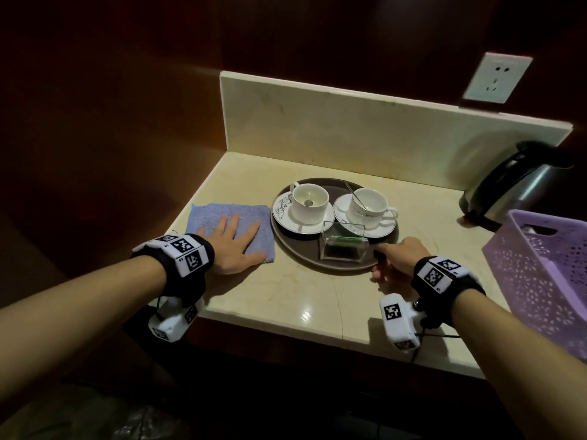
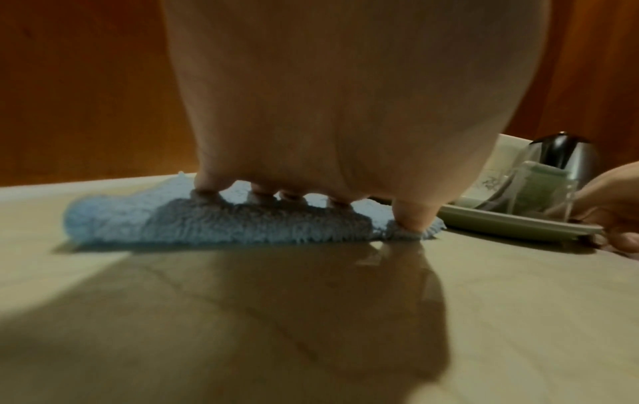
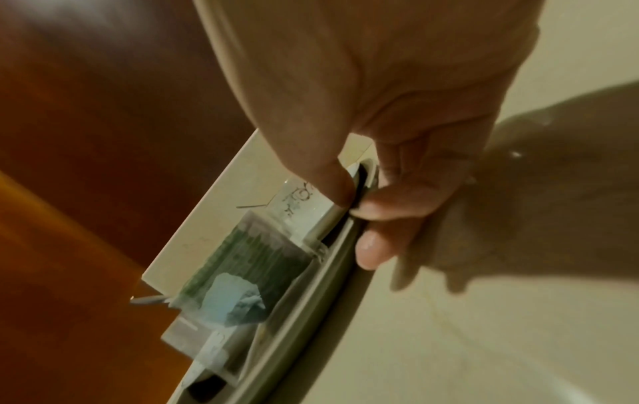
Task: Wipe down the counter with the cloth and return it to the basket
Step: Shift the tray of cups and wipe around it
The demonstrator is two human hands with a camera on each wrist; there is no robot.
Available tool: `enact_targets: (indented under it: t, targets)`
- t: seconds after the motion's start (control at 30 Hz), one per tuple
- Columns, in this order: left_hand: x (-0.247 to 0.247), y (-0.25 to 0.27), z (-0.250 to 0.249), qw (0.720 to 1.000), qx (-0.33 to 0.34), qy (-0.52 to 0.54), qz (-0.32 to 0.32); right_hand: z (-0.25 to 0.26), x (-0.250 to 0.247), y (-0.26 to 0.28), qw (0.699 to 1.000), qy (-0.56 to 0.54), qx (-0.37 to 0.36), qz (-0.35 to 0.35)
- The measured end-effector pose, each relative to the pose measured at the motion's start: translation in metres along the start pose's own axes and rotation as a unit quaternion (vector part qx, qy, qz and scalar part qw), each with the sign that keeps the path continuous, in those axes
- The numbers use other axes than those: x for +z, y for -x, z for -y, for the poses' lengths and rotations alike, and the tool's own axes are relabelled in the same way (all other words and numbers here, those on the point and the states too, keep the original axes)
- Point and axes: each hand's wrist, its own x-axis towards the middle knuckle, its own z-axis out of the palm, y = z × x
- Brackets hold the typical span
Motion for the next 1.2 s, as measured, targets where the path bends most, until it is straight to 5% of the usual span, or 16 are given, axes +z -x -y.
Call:
enact_targets:
  t: [0.2,0.37,0.53,0.97,1.2]
  targets:
    - [-0.009,-0.027,0.008,1.0,0.0,0.005,0.003,0.009,-0.01,-0.022,0.997,0.078,0.014,0.004]
    - [-0.025,-0.056,0.01,1.0,-0.013,-0.001,0.007,0.022,-0.027,-0.038,0.971,0.227,-0.043,-0.053]
    - [-0.044,-0.08,0.011,1.0,-0.027,0.007,0.005,0.028,-0.035,-0.06,0.96,0.272,-0.06,-0.024]
    - [-0.078,-0.135,0.004,0.999,-0.033,0.018,0.006,0.038,-0.049,-0.071,0.969,0.238,-0.065,0.023]
    - [-0.091,-0.157,-0.002,0.999,-0.026,0.019,-0.001,0.034,-0.046,-0.085,0.974,0.191,-0.107,-0.052]
